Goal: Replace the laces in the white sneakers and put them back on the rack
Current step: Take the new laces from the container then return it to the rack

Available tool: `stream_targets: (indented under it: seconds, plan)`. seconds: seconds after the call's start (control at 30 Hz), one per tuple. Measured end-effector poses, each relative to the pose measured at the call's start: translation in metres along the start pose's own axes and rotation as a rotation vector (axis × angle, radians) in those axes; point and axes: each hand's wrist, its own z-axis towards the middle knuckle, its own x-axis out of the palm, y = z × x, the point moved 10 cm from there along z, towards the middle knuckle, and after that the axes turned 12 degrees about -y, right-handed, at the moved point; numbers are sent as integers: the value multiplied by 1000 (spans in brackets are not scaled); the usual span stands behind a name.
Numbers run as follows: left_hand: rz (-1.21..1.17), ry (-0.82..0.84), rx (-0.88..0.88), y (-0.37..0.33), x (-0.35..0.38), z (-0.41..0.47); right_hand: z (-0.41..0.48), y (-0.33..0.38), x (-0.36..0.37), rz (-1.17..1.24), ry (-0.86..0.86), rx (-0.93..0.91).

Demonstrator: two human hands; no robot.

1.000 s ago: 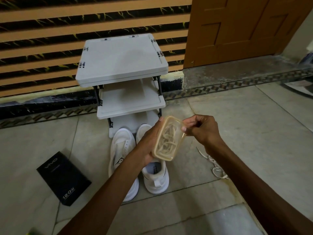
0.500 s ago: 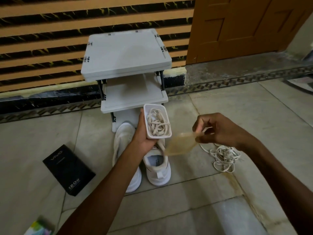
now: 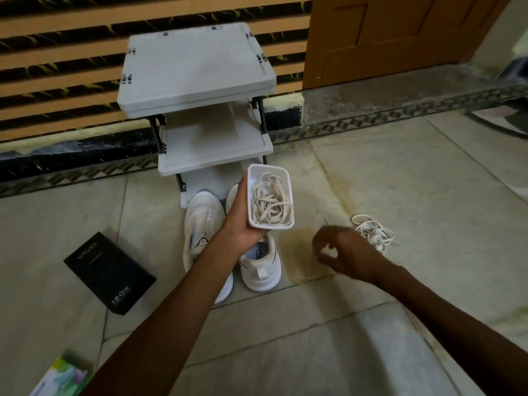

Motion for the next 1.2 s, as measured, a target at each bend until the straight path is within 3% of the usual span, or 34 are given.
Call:
stream_targets:
  seconds: [0.07, 0.13, 0.2, 0.27, 0.33, 0.47, 0.53, 0.67, 0.87, 1.03, 1.2]
  plan:
    - [-4, 4, -12, 4, 4, -1, 21, 13, -60, 227, -404, 89]
    - [3, 35, -14, 6, 14, -3, 42, 30, -91, 309, -531, 130]
    - [-30, 77, -16, 8, 27, -6, 67, 51, -85, 186, -352, 99]
    - [-39, 48, -29, 13, 31, -8, 82, 60, -61, -36, -107, 82]
    - [-16, 11, -46, 17, 32, -8, 87, 59, -40, -192, 31, 80]
    - [104, -115, -6, 14, 24, -3, 90, 58, -29, -271, -1, 9]
    - [269, -122, 32, 11, 25, 1, 90, 59, -25, -311, -31, -47]
    - [350, -107, 45, 12, 38, 6, 91, 54, -25, -255, -70, -103]
    - [275, -219, 129, -8, 21, 26, 87, -41, -107, 116, -517, 314]
    - [227, -224, 135, -6, 9, 28, 81, -138, -78, -44, -429, 681]
    - [206, -174, 99, 9, 8, 38, 81, -179, -36, -27, -358, 821]
